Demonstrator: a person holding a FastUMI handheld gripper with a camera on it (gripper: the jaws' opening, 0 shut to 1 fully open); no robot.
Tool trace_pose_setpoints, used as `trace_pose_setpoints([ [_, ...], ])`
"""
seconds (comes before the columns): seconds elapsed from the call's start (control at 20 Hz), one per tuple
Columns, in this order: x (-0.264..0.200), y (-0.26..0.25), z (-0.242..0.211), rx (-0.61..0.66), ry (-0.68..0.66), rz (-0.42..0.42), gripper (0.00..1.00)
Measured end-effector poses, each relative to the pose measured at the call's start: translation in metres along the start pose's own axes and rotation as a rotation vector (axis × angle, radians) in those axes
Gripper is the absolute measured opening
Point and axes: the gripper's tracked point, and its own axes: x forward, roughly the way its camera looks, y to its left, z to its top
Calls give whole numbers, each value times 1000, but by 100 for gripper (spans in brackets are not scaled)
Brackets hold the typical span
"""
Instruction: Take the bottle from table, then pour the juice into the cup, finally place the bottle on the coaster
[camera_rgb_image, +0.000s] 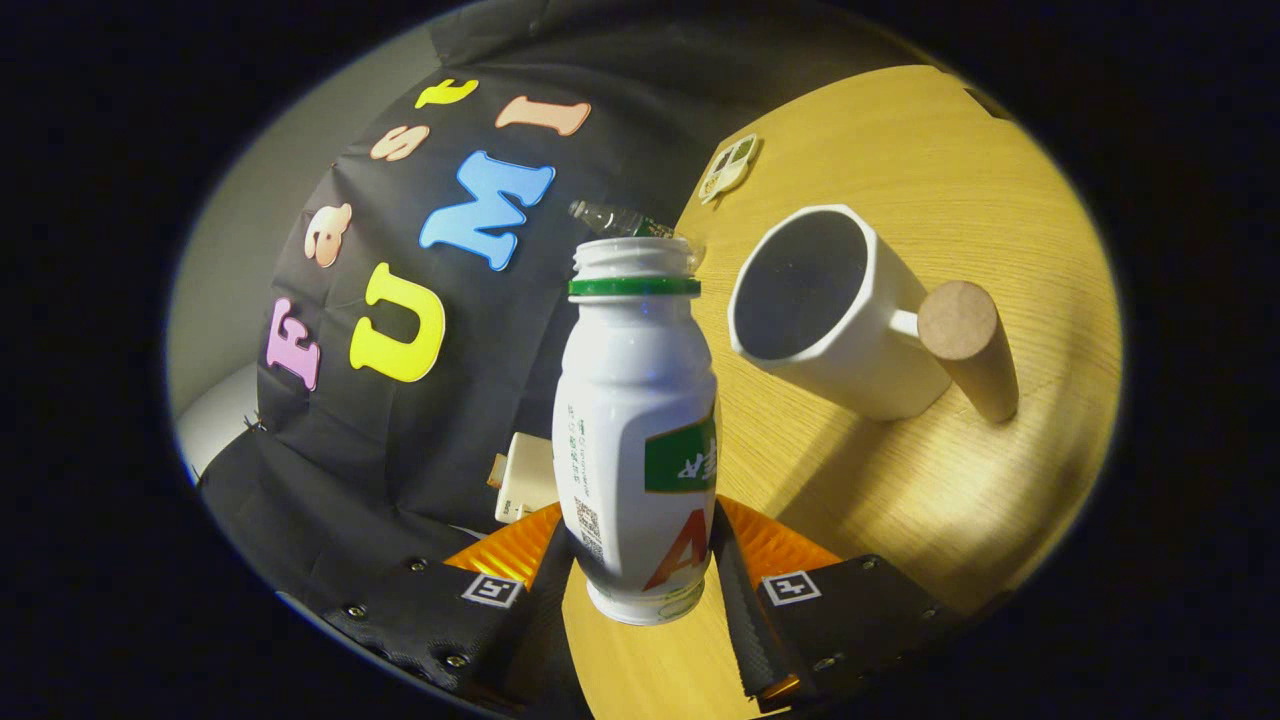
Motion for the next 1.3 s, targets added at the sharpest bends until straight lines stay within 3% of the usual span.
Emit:
trace_pose_setpoints([
  [0.85, -1, 4, -12, 269, 70, 14, 72],
  [1.3, -2, 10, -9, 350, 84, 5, 72],
])
